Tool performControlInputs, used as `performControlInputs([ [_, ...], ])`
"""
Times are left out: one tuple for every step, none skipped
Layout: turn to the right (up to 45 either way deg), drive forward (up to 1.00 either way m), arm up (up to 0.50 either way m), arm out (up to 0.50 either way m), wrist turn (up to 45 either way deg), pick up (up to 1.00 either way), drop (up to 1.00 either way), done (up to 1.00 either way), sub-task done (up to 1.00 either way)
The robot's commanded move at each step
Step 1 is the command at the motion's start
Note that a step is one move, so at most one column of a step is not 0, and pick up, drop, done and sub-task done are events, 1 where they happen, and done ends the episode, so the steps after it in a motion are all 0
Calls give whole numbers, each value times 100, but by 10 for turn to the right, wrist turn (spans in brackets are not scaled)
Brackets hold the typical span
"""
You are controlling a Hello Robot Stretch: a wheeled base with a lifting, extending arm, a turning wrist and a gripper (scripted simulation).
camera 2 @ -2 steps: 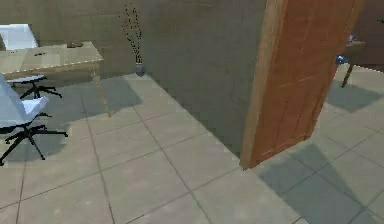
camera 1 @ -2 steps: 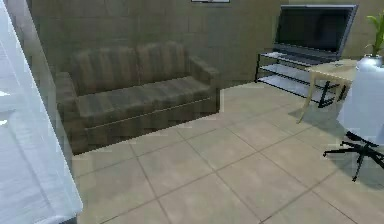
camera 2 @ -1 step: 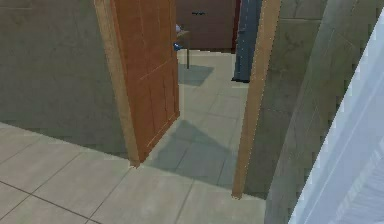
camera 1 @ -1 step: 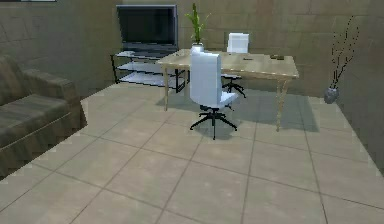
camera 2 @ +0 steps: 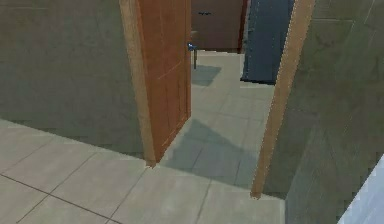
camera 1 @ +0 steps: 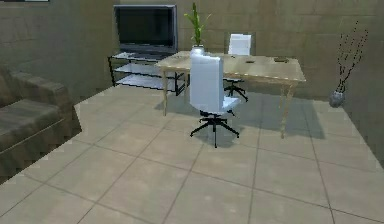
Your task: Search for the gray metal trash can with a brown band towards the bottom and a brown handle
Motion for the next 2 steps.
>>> performControlInputs([
  [-450, 0, 0, 0, 0, 0, 0, 0, 0],
  [-330, 0, 0, 0, 0, 0, 0, 0, 0],
])
